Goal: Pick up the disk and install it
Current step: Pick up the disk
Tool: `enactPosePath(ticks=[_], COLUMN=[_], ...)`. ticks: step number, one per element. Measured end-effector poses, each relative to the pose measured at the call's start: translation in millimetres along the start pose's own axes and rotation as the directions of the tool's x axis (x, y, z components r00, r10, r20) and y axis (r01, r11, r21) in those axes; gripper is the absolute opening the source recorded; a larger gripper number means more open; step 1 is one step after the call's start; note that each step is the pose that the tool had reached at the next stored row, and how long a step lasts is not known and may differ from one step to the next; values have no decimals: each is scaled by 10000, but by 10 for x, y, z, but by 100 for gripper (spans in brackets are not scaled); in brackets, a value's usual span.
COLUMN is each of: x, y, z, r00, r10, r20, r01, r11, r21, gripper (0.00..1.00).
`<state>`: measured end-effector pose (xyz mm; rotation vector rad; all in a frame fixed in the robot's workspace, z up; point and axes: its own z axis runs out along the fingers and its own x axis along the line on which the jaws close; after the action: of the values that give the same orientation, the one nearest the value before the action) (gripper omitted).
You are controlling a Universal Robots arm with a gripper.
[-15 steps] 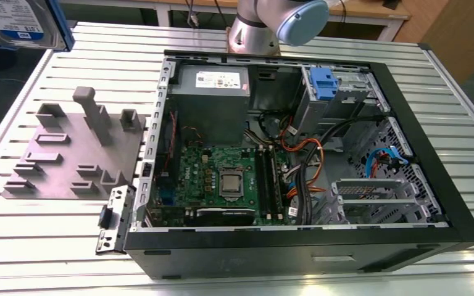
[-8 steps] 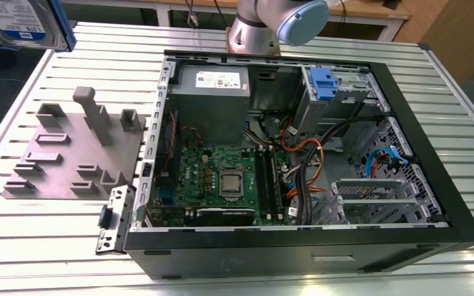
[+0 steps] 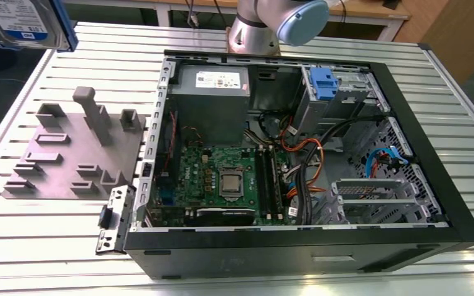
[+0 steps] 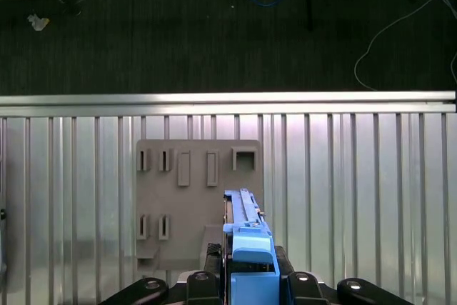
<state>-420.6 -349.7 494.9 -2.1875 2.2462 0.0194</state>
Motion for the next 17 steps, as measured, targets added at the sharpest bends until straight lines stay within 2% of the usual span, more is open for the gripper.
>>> enactPosePath(ticks=[17], x=[-1], y=[-50], z=[-1], r00=[10000], r10=[0], r20=[-1], r01=[0], r11=[10000], r21=[-1], gripper=[36])
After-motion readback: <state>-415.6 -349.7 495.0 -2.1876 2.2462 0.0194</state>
